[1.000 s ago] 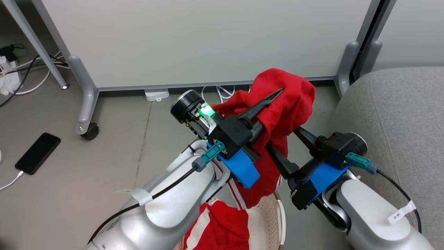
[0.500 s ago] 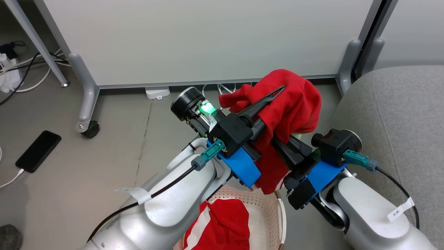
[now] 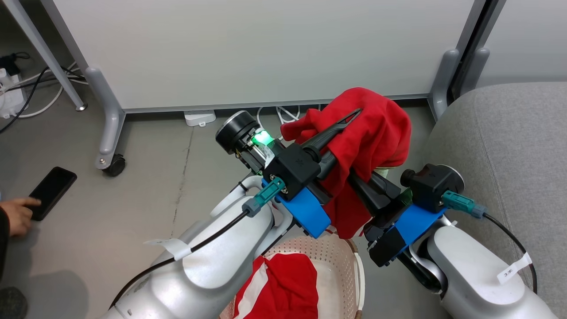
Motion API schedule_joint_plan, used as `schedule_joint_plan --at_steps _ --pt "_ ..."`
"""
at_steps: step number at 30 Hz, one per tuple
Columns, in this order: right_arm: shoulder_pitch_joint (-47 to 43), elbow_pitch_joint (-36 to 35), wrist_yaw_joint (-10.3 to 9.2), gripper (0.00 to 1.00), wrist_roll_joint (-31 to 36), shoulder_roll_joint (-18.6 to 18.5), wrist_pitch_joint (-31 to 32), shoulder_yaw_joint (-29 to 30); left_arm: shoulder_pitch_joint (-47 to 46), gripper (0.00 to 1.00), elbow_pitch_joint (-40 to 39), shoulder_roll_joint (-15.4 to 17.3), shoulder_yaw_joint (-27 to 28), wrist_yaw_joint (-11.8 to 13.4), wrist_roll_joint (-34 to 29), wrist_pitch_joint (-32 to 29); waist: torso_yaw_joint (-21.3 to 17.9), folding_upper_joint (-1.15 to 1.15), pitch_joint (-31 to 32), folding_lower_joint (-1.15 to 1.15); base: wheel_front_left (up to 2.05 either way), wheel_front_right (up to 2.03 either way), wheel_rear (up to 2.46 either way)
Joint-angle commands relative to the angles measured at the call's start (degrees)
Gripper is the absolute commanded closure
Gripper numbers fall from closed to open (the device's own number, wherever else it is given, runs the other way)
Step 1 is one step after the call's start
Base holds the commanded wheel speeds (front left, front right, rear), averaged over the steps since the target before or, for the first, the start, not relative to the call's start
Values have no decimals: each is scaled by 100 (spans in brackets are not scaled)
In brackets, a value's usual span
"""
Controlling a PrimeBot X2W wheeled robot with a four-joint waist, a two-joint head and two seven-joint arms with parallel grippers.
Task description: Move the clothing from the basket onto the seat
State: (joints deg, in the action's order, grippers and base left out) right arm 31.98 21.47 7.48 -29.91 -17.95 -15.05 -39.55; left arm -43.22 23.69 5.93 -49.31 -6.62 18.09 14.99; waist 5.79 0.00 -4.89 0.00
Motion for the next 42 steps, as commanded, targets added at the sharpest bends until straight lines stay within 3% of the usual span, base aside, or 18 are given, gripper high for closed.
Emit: schedule_joint_plan --at_steps 1,5,6,7,22,42 --pt "-70 -34 3 100 11 11 -20 24 -33 100 12 25 15 10 6 29 -2 0 2 0 0 0 0" --pt "-106 -39 3 100 18 23 -20 53 -8 100 31 25 29 24 22 29 -6 0 6 0 0 0 0" --pt "-111 -42 3 100 21 27 -20 61 -4 65 29 21 40 42 23 29 -9 0 7 0 0 0 0" --pt "-115 -46 3 100 27 27 -20 73 2 0 30 19 44 58 21 29 -9 0 8 0 0 0 0" --pt "-542 -470 3 100 313 110 -21 1179 171 0 -40 204 151 191 -51 24 -182 0 -186 0 0 0 0" --pt "-1256 -844 3 100 684 406 -22 2418 322 0 -168 306 196 220 -53 23 -1219 0 -564 0 0 0 0"
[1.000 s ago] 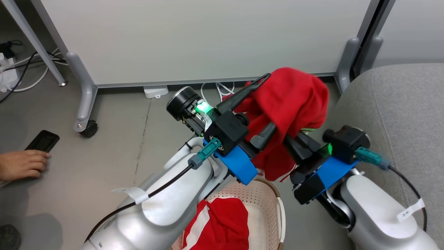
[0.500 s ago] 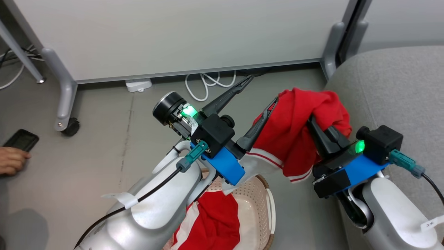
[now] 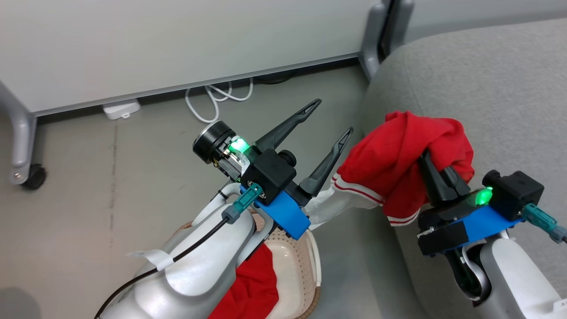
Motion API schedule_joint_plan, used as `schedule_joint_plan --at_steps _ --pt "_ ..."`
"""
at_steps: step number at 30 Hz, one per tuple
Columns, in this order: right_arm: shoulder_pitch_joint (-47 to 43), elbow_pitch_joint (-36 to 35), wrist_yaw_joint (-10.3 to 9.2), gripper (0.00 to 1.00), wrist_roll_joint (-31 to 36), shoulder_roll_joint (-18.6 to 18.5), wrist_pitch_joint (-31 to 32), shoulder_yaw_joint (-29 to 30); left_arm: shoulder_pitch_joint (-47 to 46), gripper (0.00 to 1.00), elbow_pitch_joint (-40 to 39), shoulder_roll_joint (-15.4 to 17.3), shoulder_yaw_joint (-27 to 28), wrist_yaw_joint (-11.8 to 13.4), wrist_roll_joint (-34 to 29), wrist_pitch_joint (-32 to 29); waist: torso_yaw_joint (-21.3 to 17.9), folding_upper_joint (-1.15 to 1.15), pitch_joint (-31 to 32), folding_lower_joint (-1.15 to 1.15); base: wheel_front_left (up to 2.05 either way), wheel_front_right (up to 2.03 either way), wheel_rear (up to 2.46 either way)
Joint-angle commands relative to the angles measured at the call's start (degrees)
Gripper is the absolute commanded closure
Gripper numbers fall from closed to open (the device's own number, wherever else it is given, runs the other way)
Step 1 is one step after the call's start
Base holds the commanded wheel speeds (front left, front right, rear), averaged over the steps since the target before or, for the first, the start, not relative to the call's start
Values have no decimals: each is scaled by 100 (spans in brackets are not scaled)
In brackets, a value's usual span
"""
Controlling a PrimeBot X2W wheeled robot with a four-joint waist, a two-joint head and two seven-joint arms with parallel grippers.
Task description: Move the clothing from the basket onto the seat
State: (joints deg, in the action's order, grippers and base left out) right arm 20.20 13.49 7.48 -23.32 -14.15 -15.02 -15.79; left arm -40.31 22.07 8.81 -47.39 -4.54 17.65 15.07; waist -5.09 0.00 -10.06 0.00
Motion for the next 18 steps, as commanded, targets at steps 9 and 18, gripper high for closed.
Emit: schedule_joint_plan --at_steps 9,18 --pt "-396 -196 3 100 185 195 -24 409 32 0 56 -18 -58 -30 -38 16 -662 0 -106 0 0 0 0" --pt "-622 -289 3 100 286 371 -24 631 -35 0 85 -86 -133 -73 -48 16 -1156 0 -176 0 0 0 0"
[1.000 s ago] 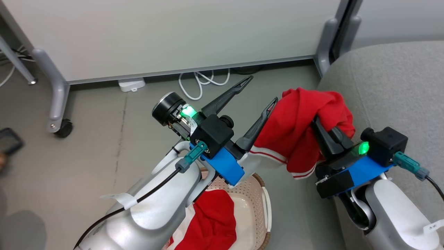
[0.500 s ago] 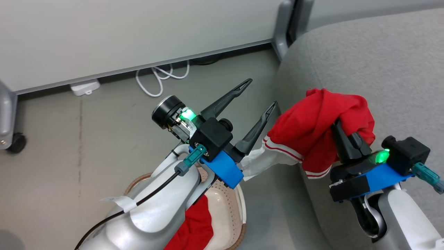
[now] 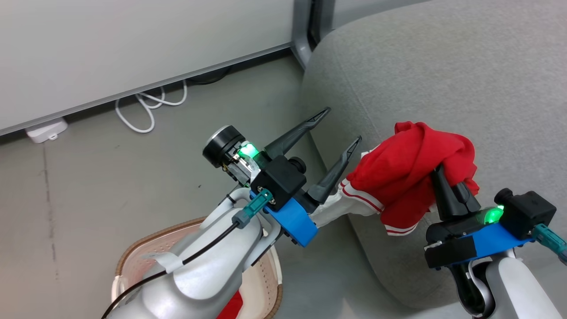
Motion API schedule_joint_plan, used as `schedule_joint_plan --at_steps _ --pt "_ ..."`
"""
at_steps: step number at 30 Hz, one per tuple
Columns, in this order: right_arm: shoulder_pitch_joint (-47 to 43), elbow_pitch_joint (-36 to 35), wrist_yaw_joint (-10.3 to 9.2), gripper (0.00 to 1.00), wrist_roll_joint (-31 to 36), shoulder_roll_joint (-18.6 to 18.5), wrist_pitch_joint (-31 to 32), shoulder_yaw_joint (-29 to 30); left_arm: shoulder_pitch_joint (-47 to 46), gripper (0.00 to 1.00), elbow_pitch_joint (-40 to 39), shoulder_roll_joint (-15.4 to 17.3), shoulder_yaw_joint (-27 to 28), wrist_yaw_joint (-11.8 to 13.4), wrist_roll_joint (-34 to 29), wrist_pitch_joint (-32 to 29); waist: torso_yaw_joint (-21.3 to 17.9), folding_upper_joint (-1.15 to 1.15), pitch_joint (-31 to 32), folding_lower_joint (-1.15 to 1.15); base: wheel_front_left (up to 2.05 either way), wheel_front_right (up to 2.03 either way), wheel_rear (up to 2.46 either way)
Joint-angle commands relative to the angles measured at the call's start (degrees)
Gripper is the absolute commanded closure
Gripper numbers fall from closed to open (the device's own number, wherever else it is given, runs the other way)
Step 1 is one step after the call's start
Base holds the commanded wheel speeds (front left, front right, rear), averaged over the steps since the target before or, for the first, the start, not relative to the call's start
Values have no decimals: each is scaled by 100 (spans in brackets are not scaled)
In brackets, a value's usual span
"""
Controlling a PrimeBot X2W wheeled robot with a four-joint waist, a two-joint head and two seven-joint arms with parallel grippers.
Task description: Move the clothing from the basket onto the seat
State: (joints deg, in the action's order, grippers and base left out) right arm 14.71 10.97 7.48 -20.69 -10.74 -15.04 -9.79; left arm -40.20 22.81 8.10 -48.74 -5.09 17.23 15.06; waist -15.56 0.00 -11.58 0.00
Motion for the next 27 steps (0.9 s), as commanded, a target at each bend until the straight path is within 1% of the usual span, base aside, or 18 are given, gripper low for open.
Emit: schedule_joint_plan --at_steps 1,6,13,20,27 --pt "-98 -47 3 100 31 43 -23 60 -52 0 17 -26 -13 -24 -10 17 -147 0 -31 0 0 0 0" --pt "-214 -101 3 100 47 100 -23 192 -92 0 50 -88 -84 -48 -35 17 -262 0 -53 0 0 0 0" --pt "-211 -186 3 100 165 152 -23 301 -123 0 51 -114 -89 -69 -54 17 -303 0 -110 0 0 0 0" --pt "154 -376 3 100 278 80 -23 545 -179 0 -6 -61 -64 -84 -106 17 -244 0 -271 0 0 0 0" --pt "1038 -575 3 100 498 -190 -23 1022 -387 0 -113 53 -38 -93 -214 17 -119 0 -726 0 0 0 0"
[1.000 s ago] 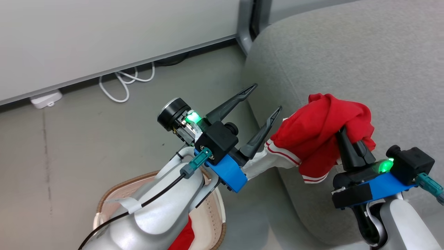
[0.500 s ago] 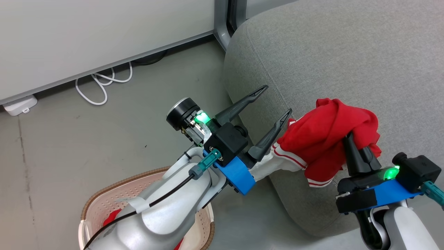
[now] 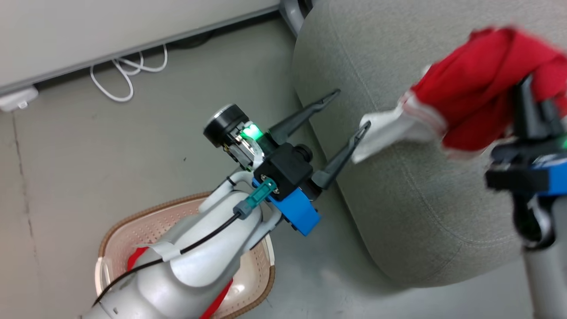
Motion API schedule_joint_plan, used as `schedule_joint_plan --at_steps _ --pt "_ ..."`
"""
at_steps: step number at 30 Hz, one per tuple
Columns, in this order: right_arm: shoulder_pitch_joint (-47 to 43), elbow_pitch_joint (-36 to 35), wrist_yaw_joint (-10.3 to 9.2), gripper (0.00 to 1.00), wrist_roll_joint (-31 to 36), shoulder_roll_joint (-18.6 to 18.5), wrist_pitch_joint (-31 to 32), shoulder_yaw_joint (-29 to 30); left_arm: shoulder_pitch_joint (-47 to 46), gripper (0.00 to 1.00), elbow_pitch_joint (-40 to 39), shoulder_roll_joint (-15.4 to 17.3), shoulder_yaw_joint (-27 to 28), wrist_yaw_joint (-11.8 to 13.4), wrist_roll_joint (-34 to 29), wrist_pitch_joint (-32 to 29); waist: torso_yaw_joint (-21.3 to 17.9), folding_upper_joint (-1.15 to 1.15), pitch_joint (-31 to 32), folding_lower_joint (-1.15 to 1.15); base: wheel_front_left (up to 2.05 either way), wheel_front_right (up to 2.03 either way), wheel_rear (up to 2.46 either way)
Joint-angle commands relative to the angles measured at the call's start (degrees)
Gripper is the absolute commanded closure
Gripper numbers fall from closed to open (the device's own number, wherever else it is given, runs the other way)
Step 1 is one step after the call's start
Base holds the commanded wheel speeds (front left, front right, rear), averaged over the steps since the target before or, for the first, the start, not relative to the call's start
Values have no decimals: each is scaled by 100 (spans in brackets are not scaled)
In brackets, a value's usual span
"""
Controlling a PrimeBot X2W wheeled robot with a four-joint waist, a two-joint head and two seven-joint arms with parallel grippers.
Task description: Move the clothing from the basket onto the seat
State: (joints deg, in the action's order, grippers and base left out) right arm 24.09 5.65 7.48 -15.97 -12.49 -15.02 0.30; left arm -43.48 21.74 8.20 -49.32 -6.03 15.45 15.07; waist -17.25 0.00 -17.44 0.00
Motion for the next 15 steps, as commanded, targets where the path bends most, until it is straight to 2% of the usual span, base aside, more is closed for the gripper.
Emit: schedule_joint_plan --at_steps 1,7,10,15 --pt "270 -87 3 100 53 -39 -24 107 -99 0 -18 74 26 2 -56 15 63 0 -236 0 0 0 0" --pt "1446 -283 3 100 113 -292 -23 801 -438 0 -225 327 11 -19 -211 -61 163 0 -1021 0 0 0 0" --pt "1990 -256 2 100 139 -532 -22 1105 -612 0 -364 462 26 -28 -292 -131 199 0 -1422 0 0 0 0" --pt "2682 88 2 100 43 -942 -22 1652 -841 0 -580 645 48 -15 -403 -240 265 0 -1994 0 0 0 0"
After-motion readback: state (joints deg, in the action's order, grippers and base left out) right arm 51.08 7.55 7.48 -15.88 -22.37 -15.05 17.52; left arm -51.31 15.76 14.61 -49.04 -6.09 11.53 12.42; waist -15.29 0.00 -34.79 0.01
